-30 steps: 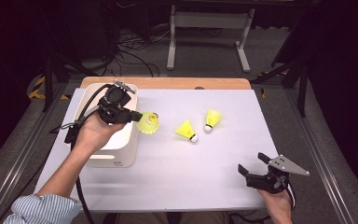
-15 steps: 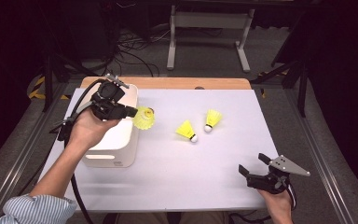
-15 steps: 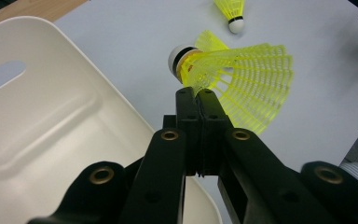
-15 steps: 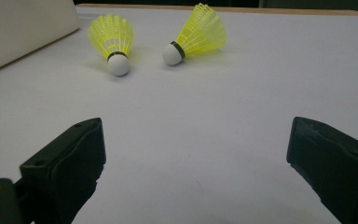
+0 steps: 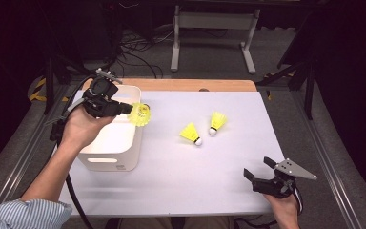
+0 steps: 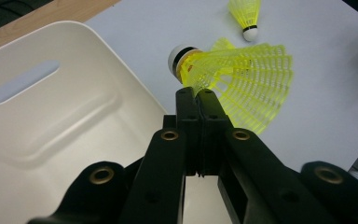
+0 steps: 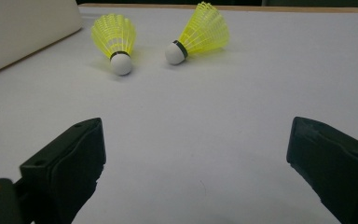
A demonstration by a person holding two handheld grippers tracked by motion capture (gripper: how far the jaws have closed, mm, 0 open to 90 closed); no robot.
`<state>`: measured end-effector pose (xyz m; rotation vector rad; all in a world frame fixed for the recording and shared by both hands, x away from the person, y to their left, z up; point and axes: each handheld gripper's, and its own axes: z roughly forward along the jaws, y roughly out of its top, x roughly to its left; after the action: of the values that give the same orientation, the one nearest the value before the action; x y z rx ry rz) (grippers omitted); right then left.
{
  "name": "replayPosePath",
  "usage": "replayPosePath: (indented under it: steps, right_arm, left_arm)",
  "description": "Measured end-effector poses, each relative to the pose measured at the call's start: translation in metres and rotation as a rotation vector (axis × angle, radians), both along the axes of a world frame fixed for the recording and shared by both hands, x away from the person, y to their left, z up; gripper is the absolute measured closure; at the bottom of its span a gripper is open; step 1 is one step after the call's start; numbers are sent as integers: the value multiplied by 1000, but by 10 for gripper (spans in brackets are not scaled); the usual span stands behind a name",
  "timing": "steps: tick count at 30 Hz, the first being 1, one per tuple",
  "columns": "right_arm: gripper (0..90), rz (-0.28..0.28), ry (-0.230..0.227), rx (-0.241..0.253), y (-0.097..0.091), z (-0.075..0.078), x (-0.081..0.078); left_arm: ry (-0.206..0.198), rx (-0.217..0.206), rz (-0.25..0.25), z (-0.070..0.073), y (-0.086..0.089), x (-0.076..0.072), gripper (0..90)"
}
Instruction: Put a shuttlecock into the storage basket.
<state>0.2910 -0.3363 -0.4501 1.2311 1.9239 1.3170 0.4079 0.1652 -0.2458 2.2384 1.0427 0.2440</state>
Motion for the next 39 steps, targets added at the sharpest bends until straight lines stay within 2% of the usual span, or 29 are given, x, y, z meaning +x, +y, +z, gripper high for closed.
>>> replayPosePath:
  steps: [6, 11, 19, 29, 39]
  right_arm:
    - [51, -1, -5, 0, 0, 0, 0]
    - [51, -7, -6, -2, 0, 1, -1]
    - [51, -4, -5, -1, 0, 0, 0]
    - [53, -7, -2, 4, 0, 0, -1]
    - [54, -8, 1, 3, 0, 0, -1]
  left_arm:
    - [0, -2, 24, 1, 9, 1, 898]
    - [2, -11, 63, -1, 19, 4, 898]
    - [2, 0, 103, -5, 30, 9, 898]
    - [11, 16, 149, -14, 39, 20, 897]
    - [37, 23, 205, -28, 42, 36, 897]
